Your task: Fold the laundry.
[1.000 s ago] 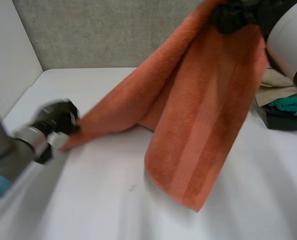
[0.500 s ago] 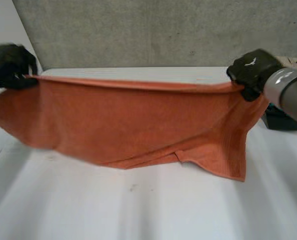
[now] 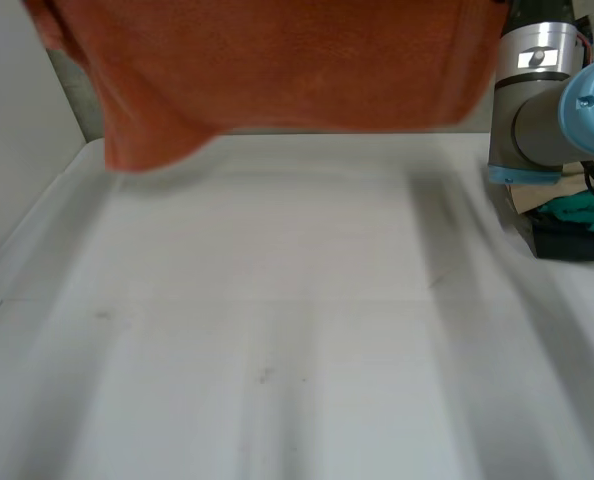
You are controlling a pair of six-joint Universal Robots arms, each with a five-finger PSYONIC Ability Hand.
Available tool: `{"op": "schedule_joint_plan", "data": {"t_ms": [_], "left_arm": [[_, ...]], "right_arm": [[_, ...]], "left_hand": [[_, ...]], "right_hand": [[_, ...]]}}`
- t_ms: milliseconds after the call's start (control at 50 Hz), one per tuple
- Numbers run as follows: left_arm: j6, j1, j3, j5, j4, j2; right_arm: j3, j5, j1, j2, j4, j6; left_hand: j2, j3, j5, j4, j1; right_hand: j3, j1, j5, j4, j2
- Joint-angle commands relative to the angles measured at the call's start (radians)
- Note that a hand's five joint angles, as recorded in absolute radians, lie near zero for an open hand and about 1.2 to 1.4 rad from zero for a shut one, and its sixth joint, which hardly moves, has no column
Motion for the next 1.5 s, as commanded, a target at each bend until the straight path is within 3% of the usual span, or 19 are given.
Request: {"op": "schedule_joint_plan", "data": {"t_ms": [20,160,240,320,440,540,640,660,740,840,940,1040,1120,1180,1280,1460,1480,1500], "left_arm": [[-0.044,0.005,-0.173,0.082,-0.035,0.054],[-0.010,0.020,-0.402,0.218,-0.093,0.057],[0.053,0.040,-0.521,0.234,-0.140,0.051],[0.137,0.060,-0.624,0.240,-0.226,0.048],[0.329,0.080,-0.776,0.309,-0.508,0.117],[0.536,0.106,-0.860,0.362,-0.793,0.214],[0.803,0.158,-0.913,0.329,-1.126,0.315],[0.893,0.178,-0.922,0.310,-1.236,0.336],[1.091,0.206,-0.926,0.263,-1.438,0.373],[1.159,0.186,-0.876,0.254,-1.346,0.366],[1.043,0.083,-0.749,0.267,-1.123,0.255],[0.894,-0.007,-0.627,0.263,-0.905,0.140],[0.777,-0.064,-0.526,0.223,-0.704,0.033],[0.703,-0.100,-0.439,0.145,-0.561,-0.058],[0.689,-0.130,-0.296,0.073,-0.479,-0.200],[0.689,-0.164,-0.092,0.062,-0.481,-0.388],[0.683,-0.166,-0.071,0.063,-0.479,-0.403],[0.679,-0.166,-0.061,0.066,-0.479,-0.409]], "right_arm": [[0.013,-0.022,-0.009,0.020,0.194,0.023],[0.139,-0.077,-0.020,0.024,0.337,0.017],[0.225,-0.134,-0.024,0.038,0.383,-0.015],[0.294,-0.137,-0.033,0.047,0.464,-0.094],[0.378,-0.139,-0.052,-0.006,0.717,-0.195],[0.493,-0.131,-0.076,-0.140,1.046,-0.291],[0.663,-0.114,-0.118,-0.304,1.312,-0.442],[0.694,-0.116,-0.128,-0.331,1.328,-0.475],[0.814,-0.166,-0.150,-0.457,1.305,-0.647],[0.817,-0.203,-0.126,-0.430,1.246,-0.588],[0.705,-0.168,-0.096,-0.317,1.145,-0.456],[0.551,-0.003,-0.075,-0.159,0.995,-0.329],[0.472,0.093,-0.064,-0.067,0.897,-0.321],[0.438,0.104,-0.061,-0.024,0.826,-0.316],[0.370,0.102,-0.044,0.070,0.662,-0.325],[0.231,0.142,-0.014,0.210,0.513,-0.327],[0.218,0.150,-0.011,0.225,0.510,-0.328],[0.204,0.160,-0.009,0.240,0.510,-0.332]], "left_hand": [[0.198,0.204,0.236,0.193,0.224],[0.198,0.204,0.236,0.193,0.224],[0.198,0.204,0.236,0.193,0.224],[0.198,0.204,0.236,0.193,0.224],[0.198,0.204,0.236,0.193,0.224],[0.198,0.204,0.236,0.193,0.224],[0.198,0.204,0.236,0.193,0.224],[0.198,0.204,0.236,0.193,0.224],[0.198,0.204,0.236,0.193,0.224],[0.198,0.204,0.236,0.193,0.224],[0.198,0.204,0.236,0.193,0.224],[0.198,0.204,0.236,0.193,0.224],[0.198,0.204,0.236,0.193,0.224],[0.198,0.204,0.236,0.193,0.224],[0.198,0.204,0.236,0.193,0.224],[0.198,0.204,0.236,0.193,0.224],[0.198,0.204,0.236,0.193,0.224],[0.198,0.204,0.236,0.193,0.224]], "right_hand": [[0.203,0.280,0.201,0.194,0.213],[0.203,0.280,0.201,0.194,0.213],[0.203,0.280,0.201,0.194,0.213],[0.203,0.280,0.201,0.194,0.213],[0.203,0.280,0.201,0.194,0.213],[0.203,0.280,0.201,0.194,0.213],[0.203,0.280,0.201,0.194,0.213],[0.203,0.280,0.201,0.194,0.213],[0.203,0.280,0.201,0.194,0.213],[0.203,0.280,0.201,0.194,0.213],[0.203,0.280,0.201,0.194,0.213],[0.203,0.280,0.201,0.194,0.213],[0.203,0.280,0.201,0.194,0.213],[0.203,0.280,0.201,0.194,0.213],[0.203,0.280,0.201,0.194,0.213],[0.203,0.280,0.201,0.194,0.213],[-0.018,0.059,-0.020,-0.027,-0.008],[-0.398,-0.321,-0.400,-0.407,-0.388]]}}
